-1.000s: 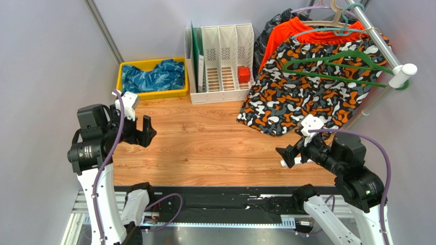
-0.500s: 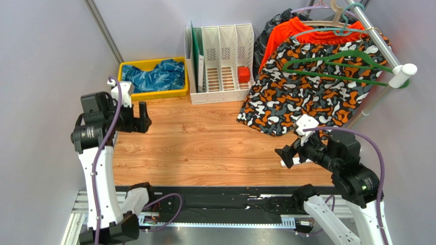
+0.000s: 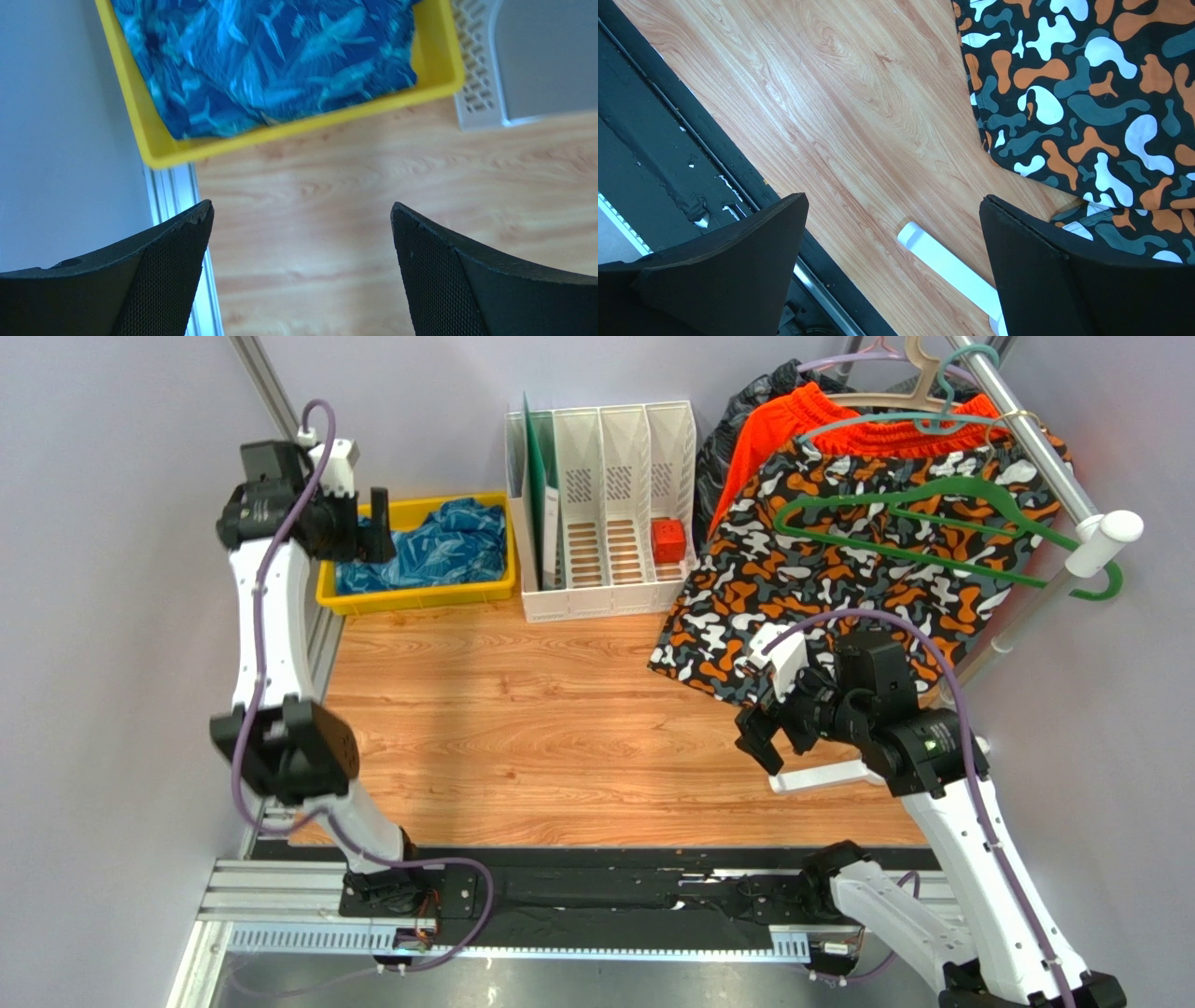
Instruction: Place the shorts on the hanger
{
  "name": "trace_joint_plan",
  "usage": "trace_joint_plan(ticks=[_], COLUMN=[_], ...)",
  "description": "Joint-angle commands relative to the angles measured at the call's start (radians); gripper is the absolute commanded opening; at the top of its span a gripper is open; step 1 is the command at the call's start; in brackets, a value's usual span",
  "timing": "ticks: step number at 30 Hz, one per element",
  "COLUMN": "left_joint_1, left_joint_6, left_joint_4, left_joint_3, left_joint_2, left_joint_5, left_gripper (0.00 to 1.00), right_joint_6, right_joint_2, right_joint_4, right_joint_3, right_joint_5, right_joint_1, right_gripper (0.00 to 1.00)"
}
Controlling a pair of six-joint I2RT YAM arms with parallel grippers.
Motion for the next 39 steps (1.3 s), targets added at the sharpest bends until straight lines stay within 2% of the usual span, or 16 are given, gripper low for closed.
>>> trace_joint_plan(ticks=[1,5,7,12,20,23,24,26,27,30,33,39], left_joint_1=[-0.061,-0.075,-0.078,-0.109,-0.170,-0.169,-0.170,-0.170,-0.170,-0.163,-0.147,-0.149], left_joint_6=[0.083,0.131,0.139,0.194,0.360,0.372,0.372,0.373,0.370,0.337,0.294,0.237], left_joint_4=[-0.005,0.006,0.016,0.108,0.135,0.125,0.121,0.107,0.105,0.098,0.092,0.084], left_joint_3=[0.222,0.451,0.513,0.500,0.523,0.524,0.518,0.517,0.520,0.518,0.498,0.490], left_joint_2=[0.259,0.512,0.568,0.680,0.821,0.839,0.841,0.838,0.833,0.774,0.625,0.422], left_joint_5=[-0.091,-0.060,-0.017,-0.001,-0.137,-0.128,-0.124,-0.113,-0.116,-0.107,-0.047,-0.035], left_gripper=[0.99,0.99,0.99,0.99,0.97,0.86,0.74,0.58,0.40,0.00,0.00,0.00], right_joint_6=[-0.039,-0.027,-0.028,-0.024,-0.024,-0.021,-0.021,-0.016,-0.016,-0.015,-0.013,-0.015], right_joint_2=[0.046,0.083,0.094,0.118,0.151,0.151,0.151,0.148,0.148,0.137,0.125,0.111], right_joint_4=[0.048,0.065,0.067,0.071,0.076,0.077,0.079,0.079,0.076,0.067,0.065,0.064], right_joint_3=[0.039,0.042,0.041,0.039,0.052,0.056,0.058,0.062,0.064,0.075,0.081,0.101], right_joint_5=[-0.027,-0.025,-0.028,-0.033,-0.033,-0.033,-0.033,-0.028,-0.028,-0.025,-0.025,-0.037], right_joint_1=[-0.003,-0.003,-0.004,-0.004,-0.001,-0.003,-0.003,-0.004,-0.003,-0.004,-0.003,-0.003], right_gripper=[1.00,1.00,1.00,1.00,1.00,1.00,1.00,1.00,1.00,1.00,1.00,1.00])
